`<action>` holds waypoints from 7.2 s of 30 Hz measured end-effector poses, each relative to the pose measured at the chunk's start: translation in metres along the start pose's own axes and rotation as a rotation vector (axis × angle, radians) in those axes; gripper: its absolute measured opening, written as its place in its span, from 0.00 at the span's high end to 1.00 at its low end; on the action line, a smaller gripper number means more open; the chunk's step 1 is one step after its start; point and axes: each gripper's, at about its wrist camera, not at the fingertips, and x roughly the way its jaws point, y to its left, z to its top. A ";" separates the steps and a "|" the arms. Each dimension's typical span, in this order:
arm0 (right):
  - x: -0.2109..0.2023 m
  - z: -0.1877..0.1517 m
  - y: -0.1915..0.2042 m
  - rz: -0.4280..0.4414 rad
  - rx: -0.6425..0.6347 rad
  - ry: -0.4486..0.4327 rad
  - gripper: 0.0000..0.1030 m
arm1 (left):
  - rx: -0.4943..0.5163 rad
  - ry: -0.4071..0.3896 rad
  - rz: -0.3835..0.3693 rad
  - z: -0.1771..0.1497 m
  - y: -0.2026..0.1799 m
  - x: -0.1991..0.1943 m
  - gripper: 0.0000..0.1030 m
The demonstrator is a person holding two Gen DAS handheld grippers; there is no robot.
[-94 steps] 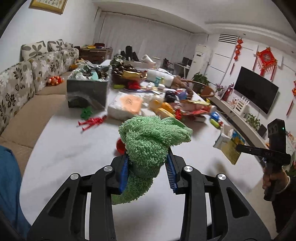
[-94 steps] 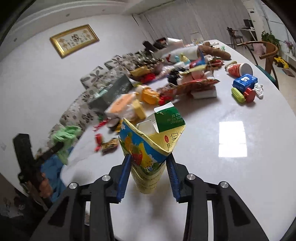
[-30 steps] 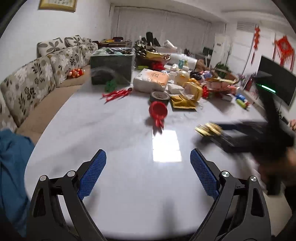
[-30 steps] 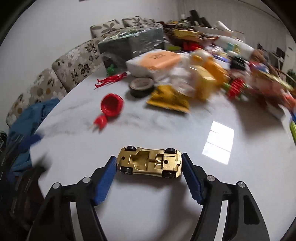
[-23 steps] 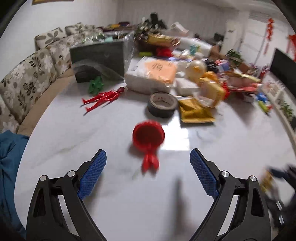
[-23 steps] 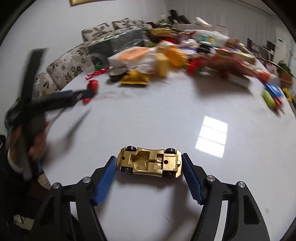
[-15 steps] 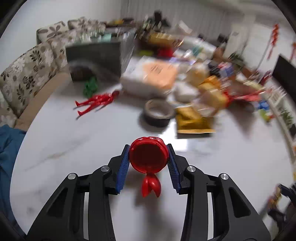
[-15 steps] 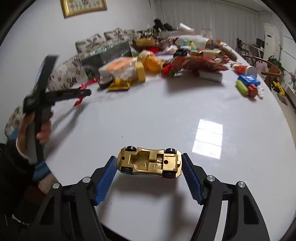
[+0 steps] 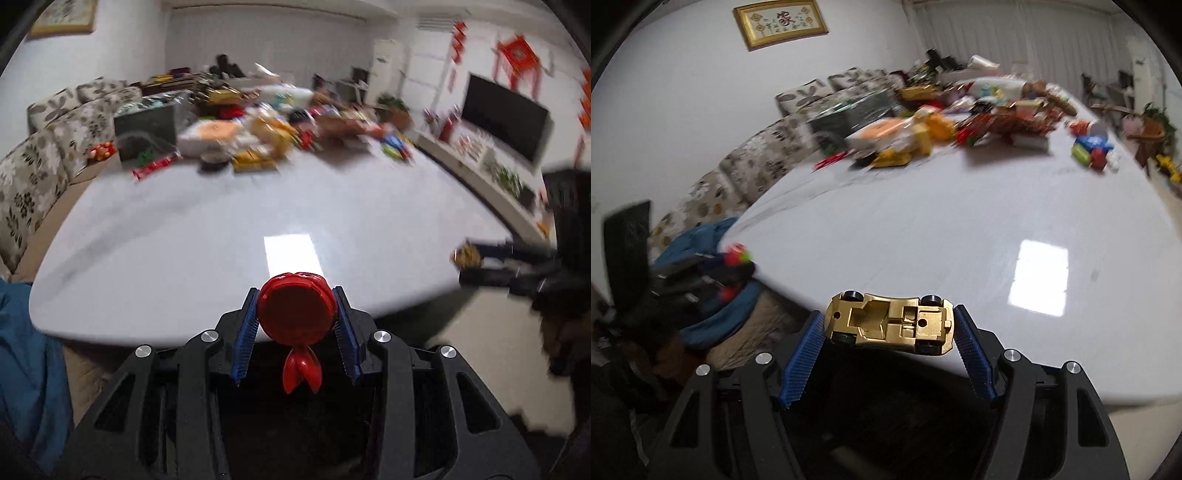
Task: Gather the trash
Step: 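Lower both held toys into the box and open both tools, then grasp the yellow clock toy with the right tool while the left tool grasps an orange packet, then carry the held items off the table edge toward the box with both tools, then lower both held items into the box and open both tools, then grasp the yellow clock toy with the right tool while the left tool grasps the tape roll, then lower the clock toy and tape roll into the box and open both tools, then grasp the white sponge with the right tool while the left tool grasps the red figure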
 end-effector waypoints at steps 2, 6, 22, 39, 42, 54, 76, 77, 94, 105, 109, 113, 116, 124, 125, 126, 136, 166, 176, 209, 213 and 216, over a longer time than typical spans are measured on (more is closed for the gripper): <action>-0.005 -0.017 0.009 0.028 -0.006 0.033 0.33 | 0.051 0.050 -0.007 -0.026 -0.010 0.000 0.61; 0.013 -0.058 0.014 0.013 -0.015 0.140 0.18 | 0.125 0.152 0.033 -0.071 -0.018 0.026 0.11; 0.037 0.092 -0.008 -0.097 -0.105 -0.099 0.05 | -0.089 -0.125 0.139 0.021 0.038 0.012 0.11; 0.234 0.262 -0.044 -0.129 -0.014 -0.020 0.22 | -0.297 -0.054 0.087 0.031 0.091 0.051 0.11; 0.239 0.253 -0.057 -0.053 0.066 0.044 0.43 | -0.277 -0.044 0.086 0.035 0.086 0.055 0.11; 0.096 0.145 -0.105 0.048 0.205 0.001 0.48 | -0.127 -0.015 0.125 0.100 0.060 0.110 0.11; 0.064 0.091 -0.133 -0.140 0.114 -0.024 0.45 | -0.099 0.107 0.240 0.174 0.048 0.205 0.54; 0.064 0.092 -0.135 -0.125 0.123 -0.021 0.49 | -0.103 0.078 0.224 0.169 0.046 0.193 0.54; 0.064 0.091 -0.117 -0.186 0.120 -0.004 0.37 | -0.110 0.022 0.178 0.102 0.027 0.126 0.53; 0.028 0.073 -0.076 -0.162 0.074 -0.076 0.62 | -0.112 0.007 0.112 0.083 0.029 0.102 0.53; -0.007 0.039 -0.045 0.007 0.077 -0.027 0.62 | -0.045 -0.016 0.055 0.054 0.015 0.053 0.53; -0.018 -0.010 -0.009 0.062 0.018 0.088 0.62 | -0.033 0.043 0.031 0.012 0.003 0.022 0.53; 0.000 -0.049 0.002 0.078 0.012 0.205 0.62 | -0.040 0.126 0.018 -0.025 -0.002 0.018 0.53; 0.097 -0.133 -0.018 -0.069 0.009 0.426 0.31 | -0.062 0.402 0.114 -0.103 0.003 0.092 0.27; 0.096 -0.134 -0.020 -0.060 0.027 0.420 0.31 | -0.074 0.421 0.125 -0.106 0.005 0.095 0.27; 0.092 -0.132 -0.019 -0.051 0.037 0.407 0.31 | -0.081 0.426 0.133 -0.106 0.007 0.096 0.27; 0.022 -0.074 0.003 0.011 -0.017 0.212 0.22 | -0.015 0.337 0.213 -0.082 -0.002 0.067 0.25; 0.090 0.110 -0.114 -0.383 0.025 0.036 0.52 | -0.193 0.075 0.387 0.162 0.101 0.176 0.13; 0.087 0.109 -0.114 -0.366 0.015 0.038 0.52 | -0.215 0.127 0.333 0.188 0.108 0.222 0.52; 0.019 -0.046 0.006 0.069 -0.044 0.214 0.28 | 0.160 0.315 0.083 -0.075 -0.002 0.091 0.16; 0.015 0.023 0.016 0.051 -0.133 0.075 0.27 | 0.118 0.160 0.076 -0.030 0.018 0.055 0.13; 0.048 0.091 0.021 -0.040 -0.219 -0.014 0.26 | 0.093 0.025 0.146 0.016 0.043 0.040 0.11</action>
